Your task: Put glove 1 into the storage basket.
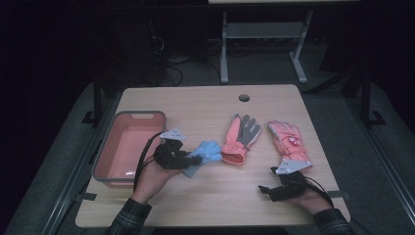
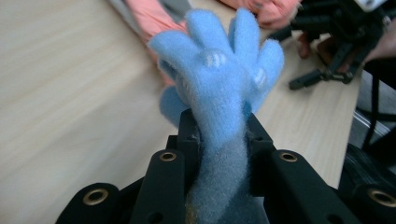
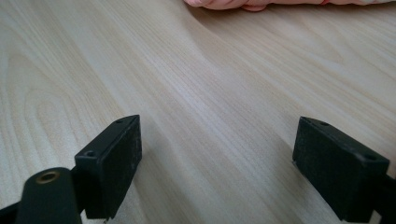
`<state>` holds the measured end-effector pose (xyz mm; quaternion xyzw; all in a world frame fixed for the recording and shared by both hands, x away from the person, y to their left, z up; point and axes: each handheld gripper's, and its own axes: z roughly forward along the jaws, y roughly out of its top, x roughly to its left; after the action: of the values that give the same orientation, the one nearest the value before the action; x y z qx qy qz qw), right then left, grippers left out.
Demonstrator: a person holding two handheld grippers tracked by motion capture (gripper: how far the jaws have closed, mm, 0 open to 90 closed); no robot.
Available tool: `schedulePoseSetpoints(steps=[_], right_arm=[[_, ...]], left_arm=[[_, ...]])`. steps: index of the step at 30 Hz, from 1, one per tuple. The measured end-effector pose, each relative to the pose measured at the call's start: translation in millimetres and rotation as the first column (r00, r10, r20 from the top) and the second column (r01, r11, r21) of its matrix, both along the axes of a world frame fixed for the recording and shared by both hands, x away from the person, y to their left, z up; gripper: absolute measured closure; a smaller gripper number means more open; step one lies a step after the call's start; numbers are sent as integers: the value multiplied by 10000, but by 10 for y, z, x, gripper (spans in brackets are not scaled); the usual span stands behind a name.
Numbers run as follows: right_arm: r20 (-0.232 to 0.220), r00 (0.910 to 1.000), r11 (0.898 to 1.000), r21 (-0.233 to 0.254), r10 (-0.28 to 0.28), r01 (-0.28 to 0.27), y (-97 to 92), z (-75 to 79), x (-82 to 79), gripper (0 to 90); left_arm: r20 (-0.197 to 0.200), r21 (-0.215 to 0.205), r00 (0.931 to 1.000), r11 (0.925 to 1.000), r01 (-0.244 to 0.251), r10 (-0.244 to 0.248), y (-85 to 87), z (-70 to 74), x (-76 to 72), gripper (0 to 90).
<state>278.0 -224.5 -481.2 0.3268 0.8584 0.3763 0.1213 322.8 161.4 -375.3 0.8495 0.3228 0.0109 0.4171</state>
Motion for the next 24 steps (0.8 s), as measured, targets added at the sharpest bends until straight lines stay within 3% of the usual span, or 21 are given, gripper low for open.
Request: schedulePoseSetpoints(steps=[4, 10, 18, 24], right_arm=[[-36, 10000, 10000, 15, -54, 54, 5, 1, -1, 150], [-37, 10000, 10000, 12, -59, 59, 5, 2, 1, 150], [-38, 10000, 10000, 11, -67, 67, 6, 2, 1, 150], [-47, 10000, 10000, 14, -72, 72, 6, 2, 2, 150]], left_arm=[[208, 51, 9982, 9984, -558, 557, 191, 60, 58, 737], [402, 30, 9899, 9906, -1364, 1362, 484, 111, 131, 737], [674, 319, 9665, 9677, -2501, 2476, 817, 93, 212, 737], [685, 137, 9502, 9521, -3056, 3040, 1035, 99, 248, 737]])
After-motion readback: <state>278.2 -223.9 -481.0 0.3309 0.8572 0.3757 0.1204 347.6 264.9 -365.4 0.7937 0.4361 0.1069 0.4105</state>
